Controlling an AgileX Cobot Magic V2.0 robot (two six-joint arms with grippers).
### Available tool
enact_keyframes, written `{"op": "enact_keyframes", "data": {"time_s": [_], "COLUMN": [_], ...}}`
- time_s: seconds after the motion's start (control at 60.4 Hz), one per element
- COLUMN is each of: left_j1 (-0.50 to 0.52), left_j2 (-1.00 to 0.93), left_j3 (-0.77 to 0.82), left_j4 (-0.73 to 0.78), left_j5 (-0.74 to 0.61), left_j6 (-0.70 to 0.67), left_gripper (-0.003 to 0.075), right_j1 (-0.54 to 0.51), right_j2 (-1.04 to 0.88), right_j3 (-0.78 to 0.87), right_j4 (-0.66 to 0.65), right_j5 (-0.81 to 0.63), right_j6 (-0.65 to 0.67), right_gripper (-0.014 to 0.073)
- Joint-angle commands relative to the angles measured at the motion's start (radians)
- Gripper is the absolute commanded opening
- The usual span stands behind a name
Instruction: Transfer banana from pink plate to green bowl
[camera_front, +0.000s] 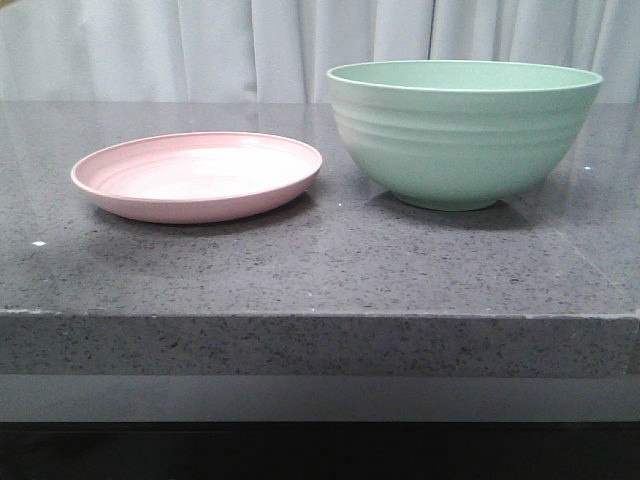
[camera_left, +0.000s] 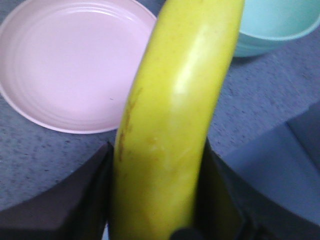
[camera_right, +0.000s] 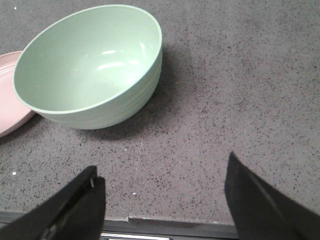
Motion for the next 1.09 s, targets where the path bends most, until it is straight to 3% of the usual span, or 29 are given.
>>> {"op": "enact_keyframes", "data": {"time_s": [0.0,0.298,0.48,0.629,0.811,1.076], "left_j1": [-0.01,-0.01,-0.01,-0.01,-0.01,-0.01], "left_j2": [-0.03,0.053,0.135,0.181,0.19,0.19], "left_j3": [0.018,0.062,0.06,0.058,0.058,0.058], "left_j4": [-0.142,-0.476,-0.653,-0.705,-0.729,-0.729], "left_j5": [-0.095,-0.111,-0.111,-0.092,-0.091,-0.091], "left_j6": [0.131,0.528,0.685,0.801,0.843,0.844], "left_gripper": [0.0167,0.0167,0.0167,0.0167,0.0167,0.0167], "right_j1": [-0.006,-0.005,-0.005,-0.005,-0.005,-0.005], "right_j2": [0.01,0.015,0.061,0.137,0.232,0.286], "right_j3": [-0.03,-0.03,-0.03,-0.04,-0.083,-0.092], "right_j4": [0.021,0.119,0.251,0.439,0.688,0.818], "right_j5": [-0.054,-0.015,-0.018,-0.005,0.091,0.14], "right_j6": [-0.008,-0.07,-0.215,-0.426,-0.687,-0.836], "right_gripper": [0.0523,0.0523,0.0523,0.0517,0.0517,0.0517]}}
